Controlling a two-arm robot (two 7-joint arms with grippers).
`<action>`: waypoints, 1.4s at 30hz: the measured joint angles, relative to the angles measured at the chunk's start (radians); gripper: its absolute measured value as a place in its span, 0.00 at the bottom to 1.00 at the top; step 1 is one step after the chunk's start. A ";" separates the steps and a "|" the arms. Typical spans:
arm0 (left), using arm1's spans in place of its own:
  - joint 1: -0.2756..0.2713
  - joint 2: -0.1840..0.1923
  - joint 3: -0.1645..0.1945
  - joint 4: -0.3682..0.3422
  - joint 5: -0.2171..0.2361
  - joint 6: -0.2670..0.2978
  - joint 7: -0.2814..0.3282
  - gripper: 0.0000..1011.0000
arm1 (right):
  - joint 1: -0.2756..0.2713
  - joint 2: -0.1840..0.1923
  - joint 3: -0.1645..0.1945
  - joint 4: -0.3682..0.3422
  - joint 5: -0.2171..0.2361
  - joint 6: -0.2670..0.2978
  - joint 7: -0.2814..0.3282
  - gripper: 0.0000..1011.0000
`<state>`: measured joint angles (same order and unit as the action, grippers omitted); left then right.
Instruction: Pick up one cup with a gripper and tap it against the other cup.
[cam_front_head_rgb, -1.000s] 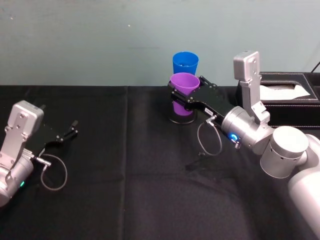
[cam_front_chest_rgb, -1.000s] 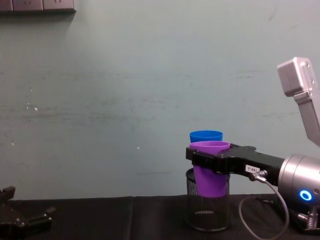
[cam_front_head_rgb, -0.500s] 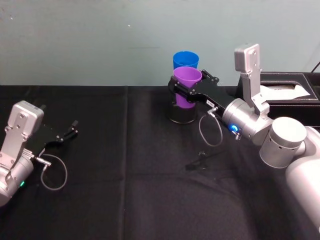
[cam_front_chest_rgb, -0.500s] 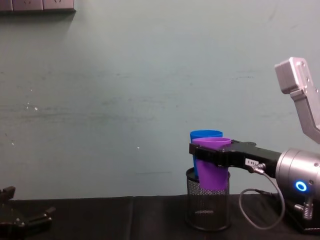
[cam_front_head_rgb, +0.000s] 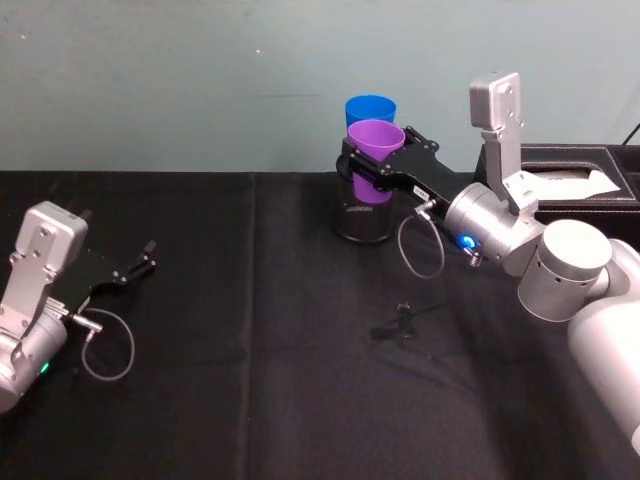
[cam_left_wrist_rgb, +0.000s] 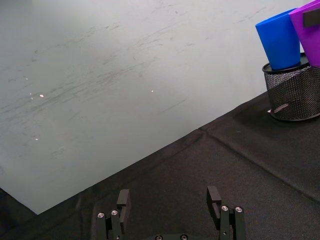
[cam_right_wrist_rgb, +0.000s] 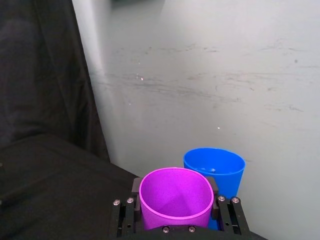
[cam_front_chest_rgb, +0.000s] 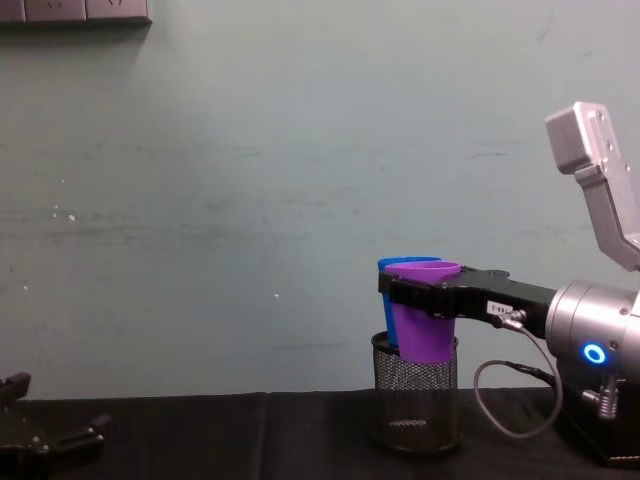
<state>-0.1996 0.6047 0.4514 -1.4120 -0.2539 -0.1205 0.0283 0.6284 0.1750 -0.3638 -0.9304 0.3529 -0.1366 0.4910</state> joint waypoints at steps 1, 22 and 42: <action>0.000 0.000 0.000 0.000 0.000 0.000 0.000 0.99 | 0.002 -0.001 0.000 0.002 0.000 0.000 0.001 0.74; 0.000 0.000 0.000 0.000 0.000 0.000 0.000 0.99 | 0.024 -0.014 0.010 0.030 -0.002 -0.007 0.012 0.74; 0.000 0.000 0.000 0.000 0.000 0.000 0.000 0.99 | 0.021 -0.015 0.010 0.031 -0.001 -0.009 0.012 0.74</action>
<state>-0.1995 0.6047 0.4514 -1.4120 -0.2539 -0.1205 0.0283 0.6496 0.1600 -0.3538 -0.8990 0.3519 -0.1455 0.5028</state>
